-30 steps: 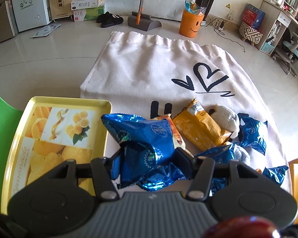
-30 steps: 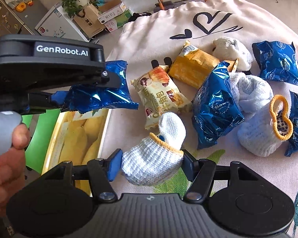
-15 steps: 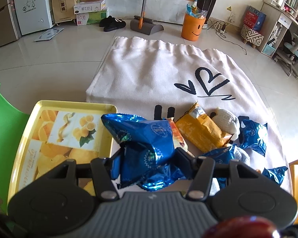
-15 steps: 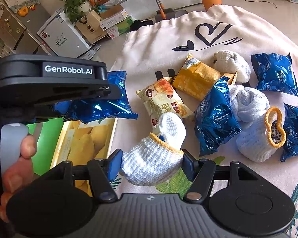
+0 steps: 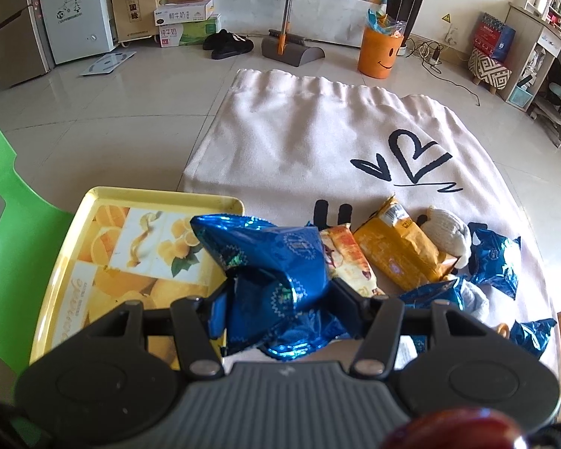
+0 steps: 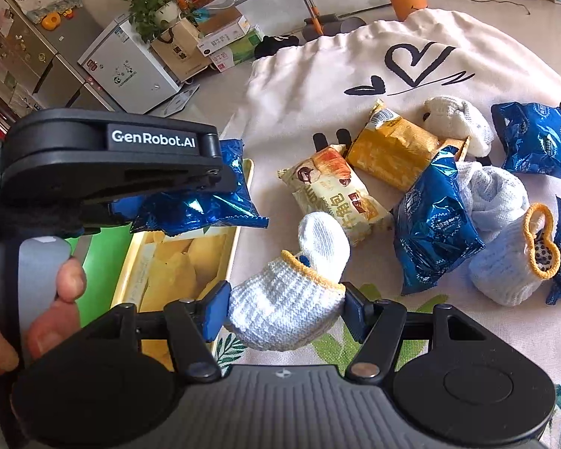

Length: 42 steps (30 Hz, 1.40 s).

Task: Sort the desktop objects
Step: 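Open left tool over tray dropping packet while right tool releases sock there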

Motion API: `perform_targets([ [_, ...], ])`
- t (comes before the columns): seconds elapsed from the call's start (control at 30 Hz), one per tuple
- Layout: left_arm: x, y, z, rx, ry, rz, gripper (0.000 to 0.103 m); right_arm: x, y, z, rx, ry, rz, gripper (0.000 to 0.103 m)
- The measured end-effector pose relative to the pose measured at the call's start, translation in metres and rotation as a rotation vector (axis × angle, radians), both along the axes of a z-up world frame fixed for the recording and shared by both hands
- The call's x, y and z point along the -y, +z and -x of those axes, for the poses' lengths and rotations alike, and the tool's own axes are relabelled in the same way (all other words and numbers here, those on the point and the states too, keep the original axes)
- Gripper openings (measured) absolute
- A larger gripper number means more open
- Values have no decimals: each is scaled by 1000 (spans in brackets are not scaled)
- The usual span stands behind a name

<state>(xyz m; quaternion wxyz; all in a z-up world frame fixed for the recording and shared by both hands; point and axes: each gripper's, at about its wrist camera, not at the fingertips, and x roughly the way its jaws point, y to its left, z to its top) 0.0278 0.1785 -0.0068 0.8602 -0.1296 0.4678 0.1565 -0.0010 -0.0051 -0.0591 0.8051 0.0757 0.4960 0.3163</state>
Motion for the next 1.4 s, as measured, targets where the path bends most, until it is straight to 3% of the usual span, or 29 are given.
perform_targets([
  [0.5,-77,6,18,11,258,54,55,-30,1,7,-20,27,-43,63],
  [1.1,-146,4,46,1,494,41,55,-92,-29,24,-155,132,-157,64],
  [1.2,-152,6,51,-2,531,17,66,-103,-36,25,-208,118,-161,68],
  [1.27,-153,9,55,3,553,7,79,-103,-37,23,-228,98,-176,72],
  [1.4,-152,12,53,15,546,9,81,-100,-32,21,-207,109,-163,76],
])
